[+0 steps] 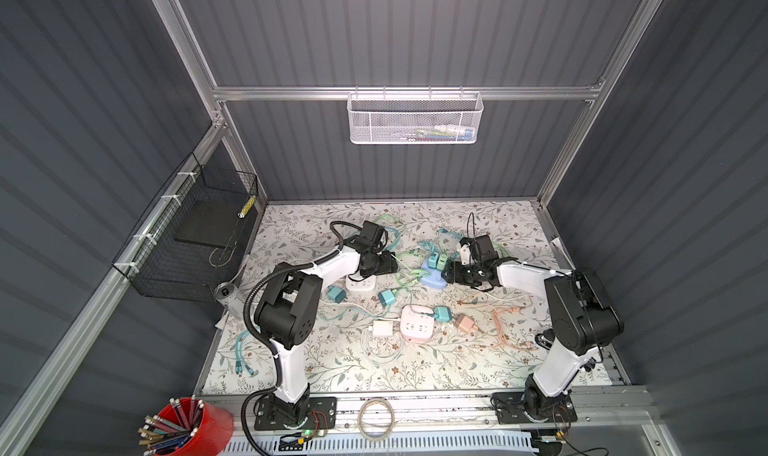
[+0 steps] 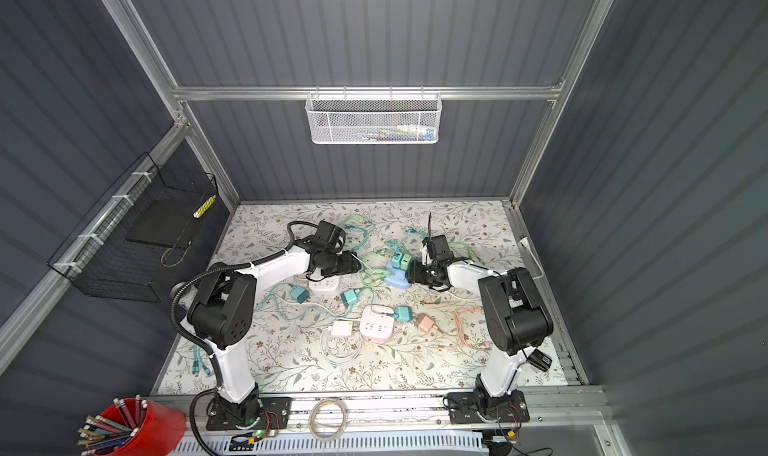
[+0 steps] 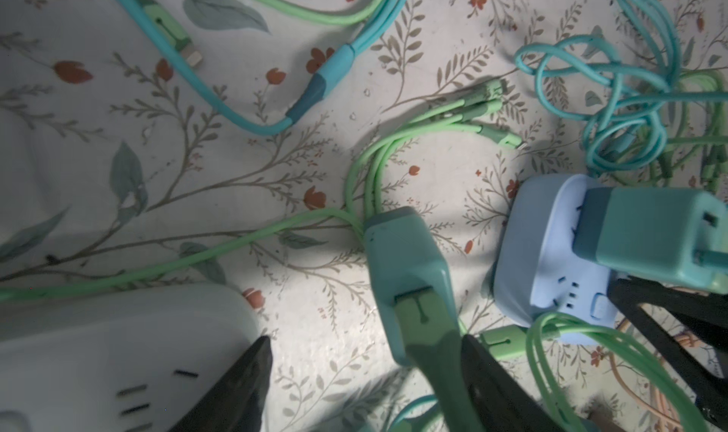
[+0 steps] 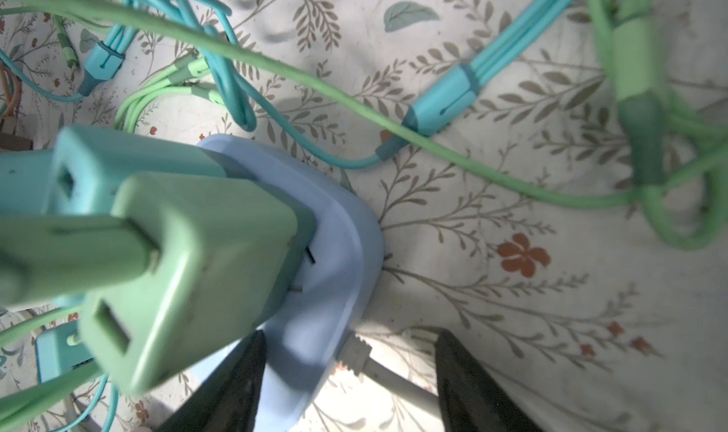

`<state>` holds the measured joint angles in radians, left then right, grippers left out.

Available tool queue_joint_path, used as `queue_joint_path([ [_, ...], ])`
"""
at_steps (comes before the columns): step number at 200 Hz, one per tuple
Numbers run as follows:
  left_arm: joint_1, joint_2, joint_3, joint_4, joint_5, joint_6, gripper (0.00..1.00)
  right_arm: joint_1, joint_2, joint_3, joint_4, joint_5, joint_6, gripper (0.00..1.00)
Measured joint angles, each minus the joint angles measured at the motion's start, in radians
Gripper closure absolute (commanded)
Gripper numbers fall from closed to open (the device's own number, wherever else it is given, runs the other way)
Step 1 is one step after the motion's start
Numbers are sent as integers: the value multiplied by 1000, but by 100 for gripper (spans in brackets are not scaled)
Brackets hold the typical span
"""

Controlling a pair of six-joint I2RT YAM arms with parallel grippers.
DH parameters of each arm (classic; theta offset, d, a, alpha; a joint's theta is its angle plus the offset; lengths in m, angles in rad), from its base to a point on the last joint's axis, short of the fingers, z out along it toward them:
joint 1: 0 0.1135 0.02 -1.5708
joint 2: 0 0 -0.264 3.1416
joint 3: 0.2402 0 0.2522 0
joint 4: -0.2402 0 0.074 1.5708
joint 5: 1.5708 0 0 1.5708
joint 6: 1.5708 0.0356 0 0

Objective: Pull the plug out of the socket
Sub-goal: 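Open the left gripper to release the teal charger on the table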

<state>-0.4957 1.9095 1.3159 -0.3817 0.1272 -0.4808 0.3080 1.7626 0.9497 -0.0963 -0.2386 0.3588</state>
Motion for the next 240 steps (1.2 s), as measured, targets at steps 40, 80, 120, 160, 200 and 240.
queue_joint_path([
  [40, 0, 0, 11, -45, -5, 25, 37, -2, 0, 0, -2, -1, 0, 31],
  [80, -20, 38, 94, -68, -5, 44, 39, -2, -9, -5, -5, -1, -1, 35],
  [120, -43, 97, 166, -69, -4, 55, 43, -3, -63, -34, -21, -6, -8, 37],
  [160, -56, 137, 207, -87, -5, 71, 45, 0, -155, -98, 8, -40, -23, 36],
  [200, -74, 161, 251, -113, -13, 93, 48, 18, -235, -163, 60, -66, -55, 36],
  [240, -87, 163, 254, -123, -24, 109, 50, 67, -323, -196, 109, -71, -120, 36],
])
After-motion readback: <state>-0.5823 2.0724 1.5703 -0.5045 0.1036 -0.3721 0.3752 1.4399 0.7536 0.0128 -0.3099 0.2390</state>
